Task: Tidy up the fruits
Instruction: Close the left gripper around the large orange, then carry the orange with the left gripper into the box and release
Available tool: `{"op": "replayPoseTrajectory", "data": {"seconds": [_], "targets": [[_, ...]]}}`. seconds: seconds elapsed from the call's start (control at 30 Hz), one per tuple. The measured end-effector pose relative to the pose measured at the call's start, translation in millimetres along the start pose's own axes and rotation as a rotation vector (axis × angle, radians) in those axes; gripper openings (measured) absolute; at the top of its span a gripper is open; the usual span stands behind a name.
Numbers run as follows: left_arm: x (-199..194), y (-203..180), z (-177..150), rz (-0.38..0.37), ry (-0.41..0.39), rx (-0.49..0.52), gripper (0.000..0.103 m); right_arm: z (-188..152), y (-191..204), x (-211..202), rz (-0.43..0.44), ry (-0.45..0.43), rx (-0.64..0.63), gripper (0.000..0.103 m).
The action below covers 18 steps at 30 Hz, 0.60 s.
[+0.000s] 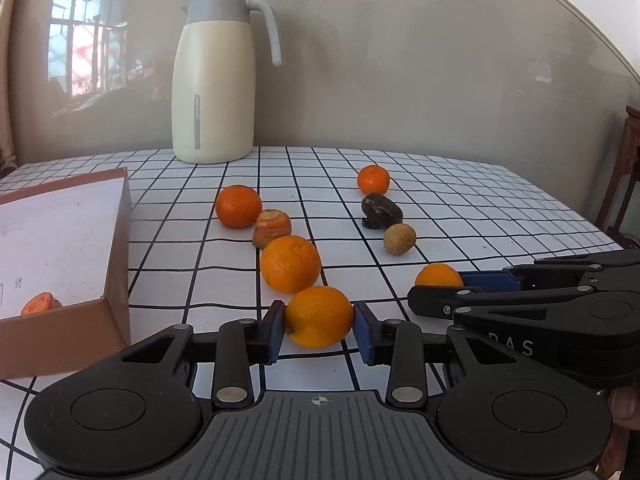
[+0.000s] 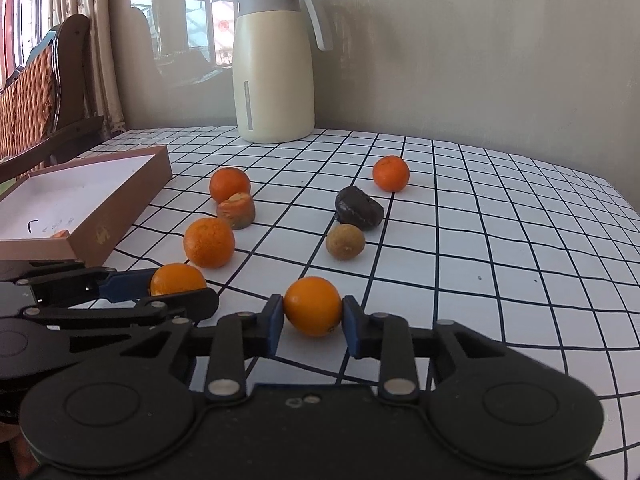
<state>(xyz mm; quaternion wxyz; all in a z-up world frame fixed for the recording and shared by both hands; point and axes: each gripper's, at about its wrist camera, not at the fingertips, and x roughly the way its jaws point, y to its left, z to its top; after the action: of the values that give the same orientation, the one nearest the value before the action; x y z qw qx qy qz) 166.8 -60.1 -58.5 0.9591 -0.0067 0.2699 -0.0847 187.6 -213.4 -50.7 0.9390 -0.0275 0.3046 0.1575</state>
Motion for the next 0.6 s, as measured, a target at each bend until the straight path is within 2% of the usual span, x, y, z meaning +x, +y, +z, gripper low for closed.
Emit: {"op": "replayPoseTrajectory", "data": {"seconds": [0.33,0.6], "targets": [[-29,9,2,0.023,-0.039,0.002,0.037,1,5,-18,-0.009,-0.034,0.01,0.023],[-67,26,9,0.055,-0.1,0.004,0.037,10,25,-41,0.013,-0.09,-0.026,0.023]]}}
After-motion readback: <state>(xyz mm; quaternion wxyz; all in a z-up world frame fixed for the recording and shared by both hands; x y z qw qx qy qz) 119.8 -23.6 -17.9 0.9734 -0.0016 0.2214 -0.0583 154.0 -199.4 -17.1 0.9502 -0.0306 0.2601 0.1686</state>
